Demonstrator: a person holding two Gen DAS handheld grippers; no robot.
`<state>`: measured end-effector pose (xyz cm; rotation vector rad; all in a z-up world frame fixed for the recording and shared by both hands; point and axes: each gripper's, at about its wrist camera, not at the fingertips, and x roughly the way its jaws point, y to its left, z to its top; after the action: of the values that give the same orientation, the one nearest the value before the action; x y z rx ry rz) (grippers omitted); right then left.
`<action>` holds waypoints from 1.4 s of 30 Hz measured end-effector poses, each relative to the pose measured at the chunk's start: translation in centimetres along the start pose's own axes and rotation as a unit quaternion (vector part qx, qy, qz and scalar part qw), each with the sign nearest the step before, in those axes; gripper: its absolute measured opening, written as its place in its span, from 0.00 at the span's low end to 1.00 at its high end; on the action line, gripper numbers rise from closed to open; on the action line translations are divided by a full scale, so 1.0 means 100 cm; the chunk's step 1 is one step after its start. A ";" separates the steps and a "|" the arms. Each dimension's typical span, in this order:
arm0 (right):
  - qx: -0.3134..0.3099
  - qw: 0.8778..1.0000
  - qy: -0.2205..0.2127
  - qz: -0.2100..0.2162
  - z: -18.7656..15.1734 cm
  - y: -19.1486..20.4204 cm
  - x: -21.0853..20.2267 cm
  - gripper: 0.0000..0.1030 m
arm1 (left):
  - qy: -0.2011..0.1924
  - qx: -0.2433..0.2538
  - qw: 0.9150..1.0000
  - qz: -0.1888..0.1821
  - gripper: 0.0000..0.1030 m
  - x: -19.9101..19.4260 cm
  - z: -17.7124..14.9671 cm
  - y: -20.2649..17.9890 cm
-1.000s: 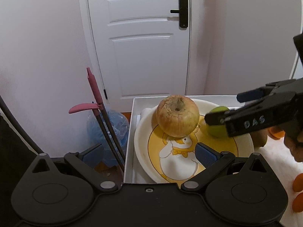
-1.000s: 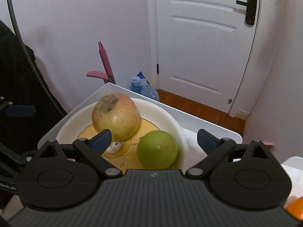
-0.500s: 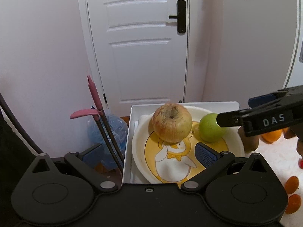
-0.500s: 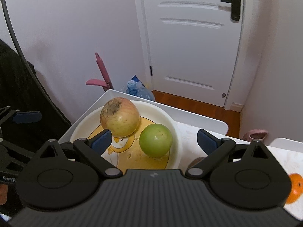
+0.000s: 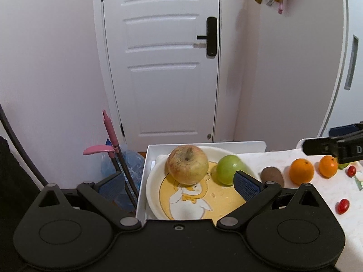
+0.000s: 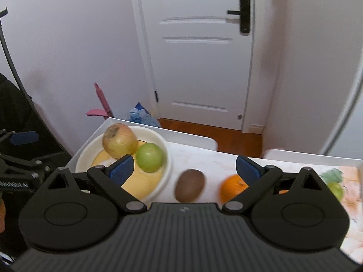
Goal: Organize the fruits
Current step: 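Grasp a tangerine with the left tool while the right tool grasps a red tomato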
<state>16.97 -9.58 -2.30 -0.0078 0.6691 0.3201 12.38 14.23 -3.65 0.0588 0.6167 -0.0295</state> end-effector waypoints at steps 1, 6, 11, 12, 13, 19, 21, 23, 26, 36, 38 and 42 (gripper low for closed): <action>-0.001 1.000 -0.002 -0.002 -0.003 -0.006 -0.006 1.00 | -0.003 0.000 1.000 0.002 1.00 -0.005 -0.001 -0.004; -0.004 1.000 0.002 -0.006 -0.023 -0.039 -0.035 1.00 | -0.011 -0.007 1.000 0.009 1.00 -0.030 -0.010 -0.030; -0.015 1.000 0.010 -0.004 -0.044 -0.067 -0.056 1.00 | -0.004 -0.013 1.000 0.010 1.00 -0.050 -0.025 -0.066; -0.018 1.000 0.013 -0.003 -0.049 -0.072 -0.059 1.00 | -0.002 -0.013 1.000 0.012 1.00 -0.052 -0.028 -0.073; -0.020 1.000 0.016 -0.002 -0.055 -0.078 -0.062 1.00 | -0.001 -0.016 1.000 0.014 1.00 -0.055 -0.032 -0.080; -0.028 0.999 0.027 0.007 -0.083 -0.106 -0.069 1.00 | 0.002 -0.039 0.999 0.029 1.00 -0.068 -0.054 -0.119; -0.032 0.999 0.030 0.009 -0.091 -0.116 -0.071 1.00 | 0.003 -0.043 0.999 0.033 1.00 -0.071 -0.062 -0.133; -0.036 0.999 0.034 0.013 -0.098 -0.123 -0.069 1.00 | 0.006 -0.045 0.998 0.034 1.00 -0.071 -0.070 -0.147; -0.043 0.998 0.036 0.019 -0.109 -0.132 -0.064 1.00 | 0.011 -0.045 0.998 0.032 1.00 -0.067 -0.081 -0.167; -0.056 0.997 0.036 0.042 -0.145 -0.149 -0.039 1.00 | 0.032 -0.039 0.999 0.020 0.90 -0.032 -0.119 -0.218; -0.057 0.997 0.039 0.045 -0.149 -0.150 -0.034 1.00 | 0.035 -0.040 0.998 0.017 0.86 -0.024 -0.123 -0.222; -0.062 0.996 0.046 0.049 -0.157 -0.148 -0.023 0.98 | 0.044 -0.043 0.998 0.017 0.73 -0.010 -0.128 -0.225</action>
<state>10.06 -26.08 -14.63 -0.1083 0.7408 0.4577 3.18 -7.36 -14.54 -0.0132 0.7041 0.0333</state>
